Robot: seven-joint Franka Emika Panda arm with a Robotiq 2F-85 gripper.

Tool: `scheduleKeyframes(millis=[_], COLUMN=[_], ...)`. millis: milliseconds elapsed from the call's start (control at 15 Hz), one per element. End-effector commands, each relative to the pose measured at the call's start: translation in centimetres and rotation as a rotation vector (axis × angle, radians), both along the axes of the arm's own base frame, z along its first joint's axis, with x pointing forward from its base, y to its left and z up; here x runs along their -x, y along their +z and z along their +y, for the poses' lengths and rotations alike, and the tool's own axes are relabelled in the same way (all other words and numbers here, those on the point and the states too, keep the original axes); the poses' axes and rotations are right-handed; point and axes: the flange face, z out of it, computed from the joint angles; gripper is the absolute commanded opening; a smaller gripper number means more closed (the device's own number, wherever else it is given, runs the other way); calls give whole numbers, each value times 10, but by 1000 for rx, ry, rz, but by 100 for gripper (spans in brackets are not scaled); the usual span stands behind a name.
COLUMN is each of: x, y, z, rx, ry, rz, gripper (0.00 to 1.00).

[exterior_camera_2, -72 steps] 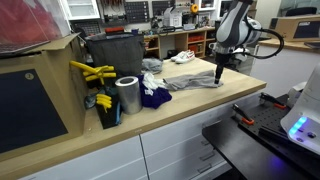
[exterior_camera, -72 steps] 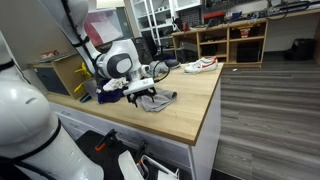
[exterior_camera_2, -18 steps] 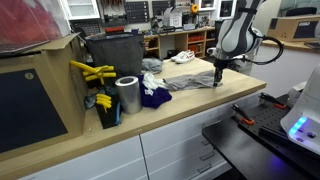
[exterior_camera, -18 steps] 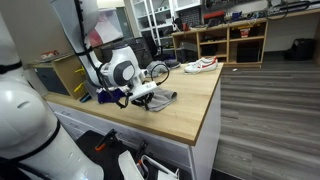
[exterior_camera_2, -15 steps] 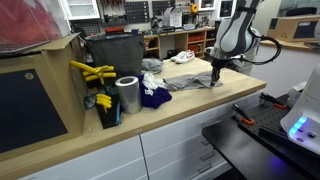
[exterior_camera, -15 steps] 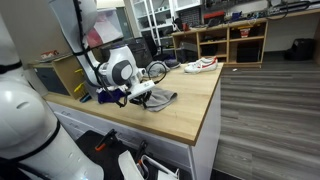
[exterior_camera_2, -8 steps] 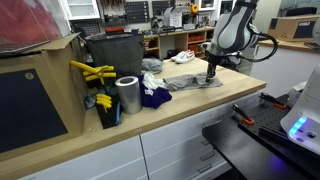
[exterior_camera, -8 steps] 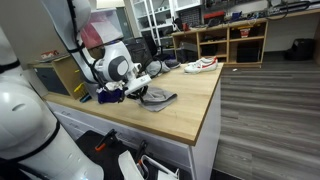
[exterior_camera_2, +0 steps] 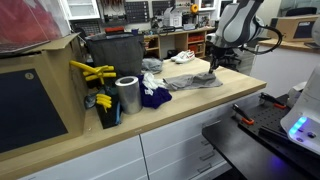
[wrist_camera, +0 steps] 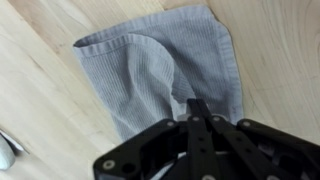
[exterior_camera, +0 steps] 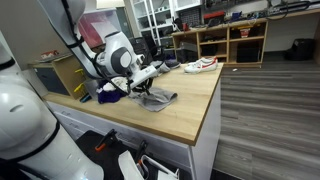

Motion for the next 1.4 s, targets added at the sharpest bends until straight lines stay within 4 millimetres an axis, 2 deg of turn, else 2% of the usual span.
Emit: scheduleKeyframes(millis=[0,333,667,1267,1333], x=[5,10,12,23,23], y=[15,15,3,3,2], z=[-21,-41,-42,-63,-63], rx=[54,100,110,148,142], ry=[23,49,81,70,64], rz=[2,35,105,169,170], gripper=[0,0,0,1,26])
